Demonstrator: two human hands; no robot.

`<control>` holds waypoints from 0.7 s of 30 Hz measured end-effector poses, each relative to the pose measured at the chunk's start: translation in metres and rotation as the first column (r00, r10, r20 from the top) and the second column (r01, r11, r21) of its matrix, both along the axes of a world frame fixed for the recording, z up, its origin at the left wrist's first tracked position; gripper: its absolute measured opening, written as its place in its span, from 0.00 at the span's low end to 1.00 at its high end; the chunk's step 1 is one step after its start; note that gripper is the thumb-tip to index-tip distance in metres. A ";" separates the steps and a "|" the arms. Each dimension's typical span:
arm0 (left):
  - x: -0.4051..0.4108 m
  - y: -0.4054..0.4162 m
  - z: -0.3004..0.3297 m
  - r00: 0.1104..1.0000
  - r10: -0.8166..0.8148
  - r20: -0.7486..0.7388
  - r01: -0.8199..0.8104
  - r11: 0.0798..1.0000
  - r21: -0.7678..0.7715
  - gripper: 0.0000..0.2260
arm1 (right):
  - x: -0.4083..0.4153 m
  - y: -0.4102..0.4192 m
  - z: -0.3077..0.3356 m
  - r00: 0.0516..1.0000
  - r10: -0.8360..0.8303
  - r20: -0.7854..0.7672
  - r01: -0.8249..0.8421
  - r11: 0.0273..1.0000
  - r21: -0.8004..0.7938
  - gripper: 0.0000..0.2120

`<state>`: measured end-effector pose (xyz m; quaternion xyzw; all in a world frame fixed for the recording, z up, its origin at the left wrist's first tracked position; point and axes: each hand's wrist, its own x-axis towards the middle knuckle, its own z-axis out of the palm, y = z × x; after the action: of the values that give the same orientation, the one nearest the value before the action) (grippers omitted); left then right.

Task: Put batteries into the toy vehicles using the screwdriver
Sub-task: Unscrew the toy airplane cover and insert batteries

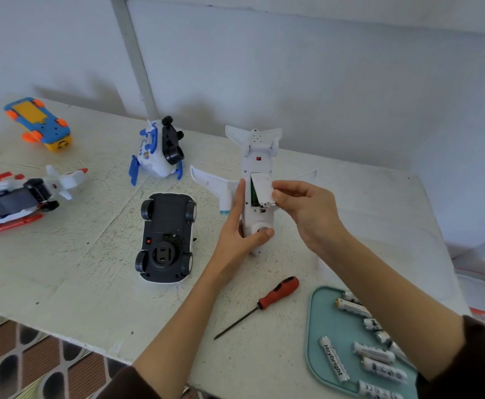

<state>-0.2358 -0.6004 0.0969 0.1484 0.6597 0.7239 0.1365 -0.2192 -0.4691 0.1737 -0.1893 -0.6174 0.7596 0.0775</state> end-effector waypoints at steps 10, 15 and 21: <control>-0.001 0.000 -0.001 1.000 0.005 0.007 -0.005 1.000 0.027 0.41 | 0.003 0.000 0.001 0.990 0.137 -0.037 -0.131 0.982 0.133 0.14; 0.000 0.001 -0.002 1.000 0.000 0.008 0.000 0.999 0.053 0.41 | 0.005 0.001 0.001 0.984 0.169 -0.059 -0.155 0.971 0.183 0.18; 0.000 0.000 -0.002 1.000 -0.006 0.014 0.005 0.998 0.067 0.40 | 0.004 0.003 0.002 0.972 0.224 -0.068 -0.201 0.949 0.243 0.22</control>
<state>-0.2362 -0.5999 0.0951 0.1494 0.6337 0.7463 0.1381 -0.2149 -0.4656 0.1756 -0.0750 -0.7151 0.6935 0.0463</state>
